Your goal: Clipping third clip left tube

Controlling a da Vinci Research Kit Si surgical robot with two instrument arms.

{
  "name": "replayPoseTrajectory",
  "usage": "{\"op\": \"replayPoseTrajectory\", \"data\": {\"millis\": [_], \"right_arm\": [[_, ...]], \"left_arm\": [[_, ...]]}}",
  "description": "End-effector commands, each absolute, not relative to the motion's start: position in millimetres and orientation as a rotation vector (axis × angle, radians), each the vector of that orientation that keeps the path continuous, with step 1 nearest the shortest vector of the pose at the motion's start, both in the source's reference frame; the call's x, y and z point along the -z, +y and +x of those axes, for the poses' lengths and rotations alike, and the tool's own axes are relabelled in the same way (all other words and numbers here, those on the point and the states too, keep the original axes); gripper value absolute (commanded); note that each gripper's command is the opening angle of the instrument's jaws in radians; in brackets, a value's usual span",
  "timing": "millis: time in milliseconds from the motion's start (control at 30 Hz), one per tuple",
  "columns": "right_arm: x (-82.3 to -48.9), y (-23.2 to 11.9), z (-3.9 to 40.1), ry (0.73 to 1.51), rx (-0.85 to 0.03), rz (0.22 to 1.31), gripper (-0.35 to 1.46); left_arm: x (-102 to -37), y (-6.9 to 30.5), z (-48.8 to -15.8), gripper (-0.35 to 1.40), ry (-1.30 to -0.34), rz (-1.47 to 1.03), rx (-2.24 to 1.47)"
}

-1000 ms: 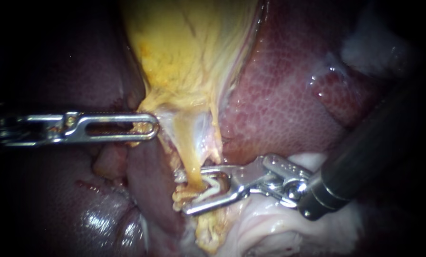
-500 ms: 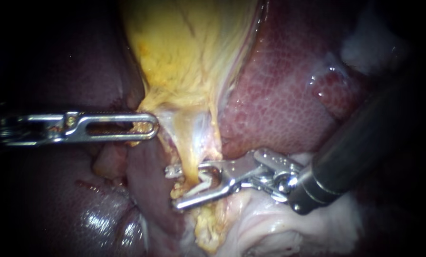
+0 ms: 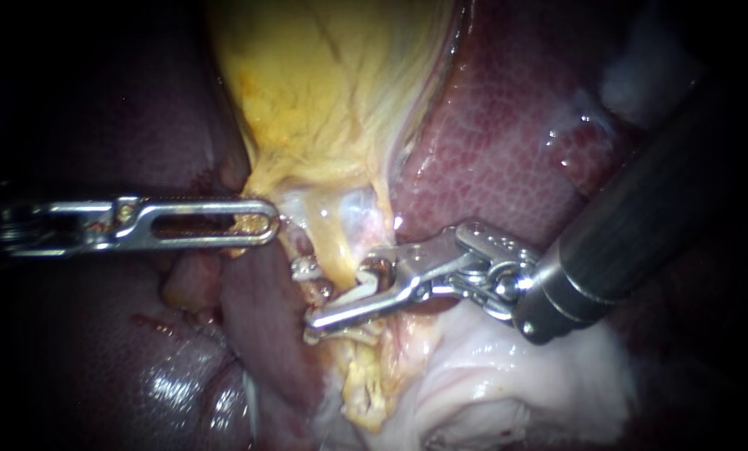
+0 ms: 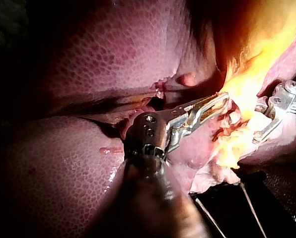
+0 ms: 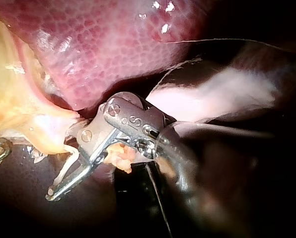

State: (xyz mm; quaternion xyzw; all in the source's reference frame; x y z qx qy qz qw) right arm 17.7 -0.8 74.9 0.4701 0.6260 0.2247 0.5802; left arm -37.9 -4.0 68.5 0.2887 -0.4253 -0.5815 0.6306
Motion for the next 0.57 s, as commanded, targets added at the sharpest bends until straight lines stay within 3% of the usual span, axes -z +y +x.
{"op": "replayPoseTrajectory", "data": {"millis": [33,567], "right_arm": [[-75.1,-0.6,17.7,1.463,-0.518,1.102,-0.35],[-76.0,-0.5,17.5,1.461,-0.52,1.105,-0.35]], "left_arm": [[-68.5,-4.0,-37.9,-0.35,-0.973,0.66,1.332],[-68.4,-4.1,-37.9,-0.35,-0.973,0.66,1.332]]}}
